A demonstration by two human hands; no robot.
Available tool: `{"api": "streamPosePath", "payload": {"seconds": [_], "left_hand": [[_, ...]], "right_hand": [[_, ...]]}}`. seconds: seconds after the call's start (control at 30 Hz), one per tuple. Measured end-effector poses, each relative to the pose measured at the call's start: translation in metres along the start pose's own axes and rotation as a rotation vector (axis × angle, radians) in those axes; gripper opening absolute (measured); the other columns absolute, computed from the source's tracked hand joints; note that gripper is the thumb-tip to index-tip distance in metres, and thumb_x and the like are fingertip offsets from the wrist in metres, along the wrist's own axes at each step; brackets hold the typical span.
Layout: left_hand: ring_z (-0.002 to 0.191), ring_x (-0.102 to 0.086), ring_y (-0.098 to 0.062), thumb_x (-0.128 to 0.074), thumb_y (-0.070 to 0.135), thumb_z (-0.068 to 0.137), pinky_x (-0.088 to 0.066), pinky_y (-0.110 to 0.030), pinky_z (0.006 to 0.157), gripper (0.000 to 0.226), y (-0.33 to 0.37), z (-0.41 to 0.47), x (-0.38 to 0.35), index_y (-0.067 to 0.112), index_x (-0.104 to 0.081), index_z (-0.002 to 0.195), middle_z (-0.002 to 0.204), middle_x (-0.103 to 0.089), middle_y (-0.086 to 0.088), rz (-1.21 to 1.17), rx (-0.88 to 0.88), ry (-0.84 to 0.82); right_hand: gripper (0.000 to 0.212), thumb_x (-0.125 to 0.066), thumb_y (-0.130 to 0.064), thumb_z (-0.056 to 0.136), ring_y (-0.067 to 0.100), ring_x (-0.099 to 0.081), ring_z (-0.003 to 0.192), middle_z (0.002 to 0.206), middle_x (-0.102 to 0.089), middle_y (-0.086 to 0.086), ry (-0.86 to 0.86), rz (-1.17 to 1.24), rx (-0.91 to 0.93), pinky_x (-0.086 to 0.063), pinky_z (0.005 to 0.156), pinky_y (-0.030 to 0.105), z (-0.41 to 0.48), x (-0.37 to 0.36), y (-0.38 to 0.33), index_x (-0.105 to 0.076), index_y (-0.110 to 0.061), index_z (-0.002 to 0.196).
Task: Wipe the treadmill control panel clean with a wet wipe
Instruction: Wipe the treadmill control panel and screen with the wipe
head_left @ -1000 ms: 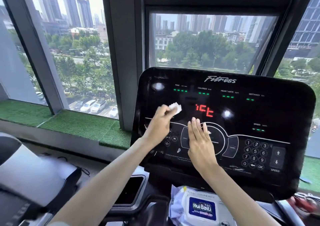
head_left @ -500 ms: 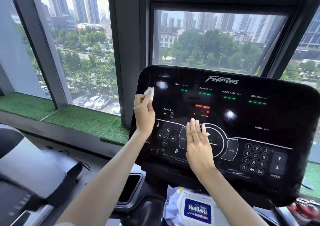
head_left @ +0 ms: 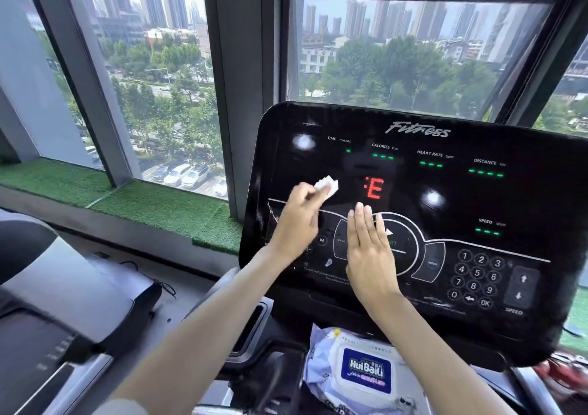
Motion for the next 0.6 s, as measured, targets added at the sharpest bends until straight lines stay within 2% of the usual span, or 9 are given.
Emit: {"api": "streamPosePath", "payload": {"seconds": [0.03, 0.13, 0.17, 0.3, 0.33, 0.37, 0.47, 0.5, 0.6], "left_hand": [[0.084, -0.044, -0.011, -0.051, -0.011, 0.085, -0.045, -0.023, 0.08, 0.045, -0.011, 0.002, 0.004, 0.006, -0.056, 0.127, 0.093, -0.045, -0.003, 0.009, 0.018, 0.011], [0.079, -0.049, -0.016, -0.049, -0.01, 0.087, -0.05, -0.026, 0.077, 0.044, -0.047, -0.001, 0.024, 0.008, -0.057, 0.126, 0.095, -0.043, 0.001, -0.069, 0.456, 0.289], [0.081, -0.049, -0.017, -0.049, -0.01, 0.087, -0.049, -0.024, 0.079, 0.047, -0.039, -0.003, 0.021, 0.01, -0.054, 0.129, 0.095, -0.044, -0.002, -0.074, 0.491, 0.293], [0.09, -0.05, -0.018, -0.051, -0.009, 0.086, -0.047, -0.027, 0.084, 0.045, 0.018, -0.007, -0.014, 0.009, -0.055, 0.128, 0.099, -0.052, -0.008, -0.039, -0.062, -0.089], [0.091, -0.051, -0.018, -0.051, -0.009, 0.086, -0.047, -0.027, 0.084, 0.044, 0.011, -0.004, -0.011, 0.008, -0.057, 0.126, 0.099, -0.052, -0.008, -0.037, -0.072, -0.104], [0.089, -0.051, -0.017, -0.051, -0.01, 0.086, -0.047, -0.025, 0.084, 0.044, -0.004, 0.002, -0.003, 0.008, -0.058, 0.125, 0.098, -0.051, -0.007, -0.028, 0.008, -0.041], [0.083, -0.047, -0.015, -0.047, -0.013, 0.086, -0.043, -0.017, 0.081, 0.049, -0.042, 0.008, 0.026, 0.01, -0.055, 0.129, 0.094, -0.043, -0.002, -0.061, 0.475, 0.305], [0.083, -0.047, -0.016, -0.046, -0.014, 0.085, -0.041, -0.015, 0.082, 0.052, -0.035, 0.011, 0.022, 0.011, -0.053, 0.13, 0.094, -0.042, -0.002, -0.065, 0.477, 0.295], [0.087, -0.047, -0.018, -0.052, -0.012, 0.084, -0.043, -0.021, 0.085, 0.049, 0.012, 0.012, -0.012, 0.009, -0.054, 0.129, 0.097, -0.046, -0.002, -0.009, -0.013, -0.012]], "right_hand": [[0.07, -0.057, 0.002, 0.069, 0.042, -0.03, 0.133, 0.142, -0.033, 0.032, -0.003, 0.004, 0.001, -0.016, 0.112, 0.051, 0.0, 0.0, 0.0, -0.034, 0.014, 0.134], [0.073, -0.059, 0.003, 0.069, 0.042, -0.029, 0.134, 0.142, -0.031, 0.032, -0.01, -0.007, -0.009, -0.008, 0.112, 0.05, 0.0, -0.004, 0.0, -0.032, 0.015, 0.135], [0.071, -0.057, 0.003, 0.069, 0.043, -0.029, 0.134, 0.142, -0.032, 0.032, -0.007, -0.008, -0.012, -0.007, 0.112, 0.049, -0.001, -0.004, 0.001, -0.032, 0.015, 0.135], [0.066, -0.049, 0.001, 0.071, 0.042, -0.03, 0.134, 0.142, -0.032, 0.033, 0.01, -0.01, 0.006, -0.008, 0.112, 0.049, -0.001, -0.003, 0.001, -0.034, 0.015, 0.134], [0.068, -0.051, 0.0, 0.07, 0.042, -0.03, 0.134, 0.142, -0.032, 0.033, 0.006, -0.01, 0.01, -0.008, 0.111, 0.05, -0.001, -0.003, 0.001, -0.033, 0.015, 0.134], [0.07, -0.054, 0.0, 0.07, 0.043, -0.03, 0.134, 0.142, -0.032, 0.033, 0.0, -0.009, 0.009, -0.01, 0.111, 0.05, -0.002, -0.004, 0.001, -0.033, 0.015, 0.134], [0.071, -0.055, 0.001, 0.069, 0.043, -0.029, 0.134, 0.142, -0.031, 0.033, -0.007, -0.018, 0.003, -0.013, 0.11, 0.052, -0.002, -0.006, 0.0, -0.031, 0.014, 0.135], [0.071, -0.055, 0.0, 0.07, 0.043, -0.028, 0.134, 0.143, -0.03, 0.032, -0.015, -0.029, 0.003, -0.013, 0.11, 0.051, -0.002, -0.005, 0.0, -0.031, 0.014, 0.136], [0.075, -0.06, -0.007, 0.072, 0.041, -0.024, 0.137, 0.145, -0.026, 0.031, -0.054, -0.063, 0.006, -0.011, 0.112, 0.05, -0.001, -0.004, 0.0, -0.028, 0.012, 0.137]]}}
Point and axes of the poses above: each hand's wrist, its own z-axis towards the middle knuckle, its own x-axis out of the back of the hand, y = z × x, the point moved 7 cm from there along z, towards the middle knuckle
